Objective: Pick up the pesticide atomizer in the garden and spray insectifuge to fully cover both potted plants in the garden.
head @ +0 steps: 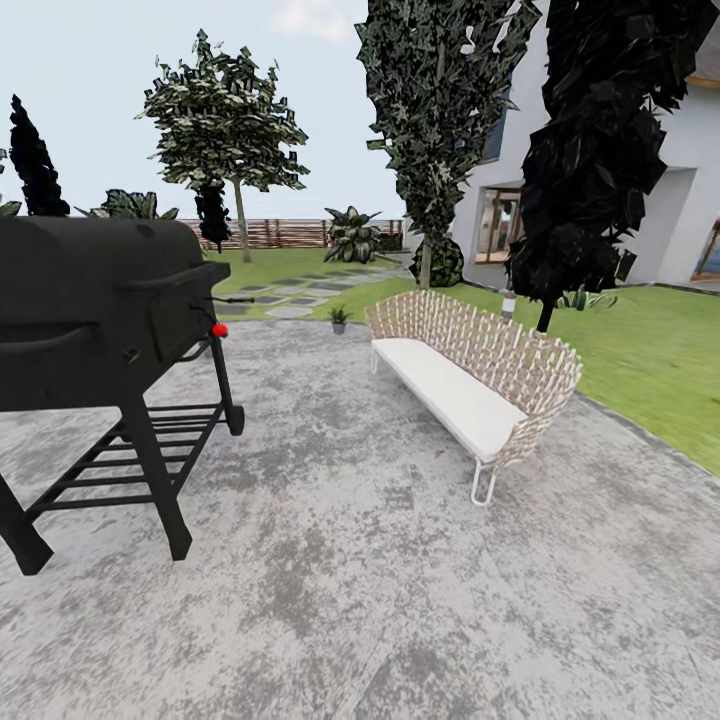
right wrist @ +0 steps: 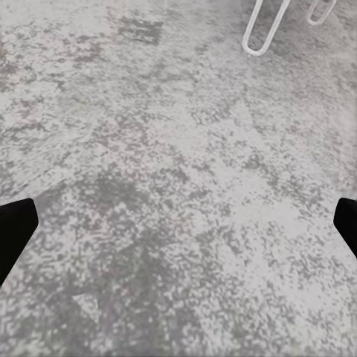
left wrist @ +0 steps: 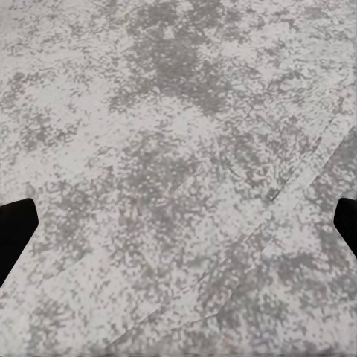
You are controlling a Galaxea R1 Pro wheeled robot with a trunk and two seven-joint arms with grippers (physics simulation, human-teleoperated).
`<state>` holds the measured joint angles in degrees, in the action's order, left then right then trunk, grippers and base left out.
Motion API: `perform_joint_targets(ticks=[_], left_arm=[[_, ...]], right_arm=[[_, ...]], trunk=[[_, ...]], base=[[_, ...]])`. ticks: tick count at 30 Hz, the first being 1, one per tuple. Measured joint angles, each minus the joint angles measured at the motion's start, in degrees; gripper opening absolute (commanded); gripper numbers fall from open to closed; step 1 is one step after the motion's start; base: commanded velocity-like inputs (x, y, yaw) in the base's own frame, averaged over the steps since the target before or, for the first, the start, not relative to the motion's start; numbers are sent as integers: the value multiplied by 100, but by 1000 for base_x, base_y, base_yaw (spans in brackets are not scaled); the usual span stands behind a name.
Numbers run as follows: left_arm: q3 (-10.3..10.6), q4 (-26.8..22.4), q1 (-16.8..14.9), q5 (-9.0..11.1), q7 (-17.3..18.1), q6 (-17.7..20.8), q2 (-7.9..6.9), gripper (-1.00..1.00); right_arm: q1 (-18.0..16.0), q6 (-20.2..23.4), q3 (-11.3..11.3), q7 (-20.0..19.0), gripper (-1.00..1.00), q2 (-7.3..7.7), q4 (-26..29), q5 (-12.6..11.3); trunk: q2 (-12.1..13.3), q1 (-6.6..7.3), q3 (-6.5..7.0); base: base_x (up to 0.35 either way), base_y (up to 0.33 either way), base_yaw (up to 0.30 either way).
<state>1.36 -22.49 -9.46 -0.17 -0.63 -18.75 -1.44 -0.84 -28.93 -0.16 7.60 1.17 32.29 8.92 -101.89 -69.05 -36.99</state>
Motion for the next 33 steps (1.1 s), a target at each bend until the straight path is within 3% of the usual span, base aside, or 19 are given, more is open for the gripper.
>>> perform_joint_targets(ticks=[22,33], left_arm=[[0,138,1,-13,0,-13,5,100],[3,144,0,-15,0,-14,6,100]], right_arm=[[-1,4,-8,0,100,-11,-10,5],[0,3,-1,-7,100,14,-16,19]], trunk=[[-882,-483,-456],[-1324,-725,-660]], base=[[0,0,217],[0,0,30]])
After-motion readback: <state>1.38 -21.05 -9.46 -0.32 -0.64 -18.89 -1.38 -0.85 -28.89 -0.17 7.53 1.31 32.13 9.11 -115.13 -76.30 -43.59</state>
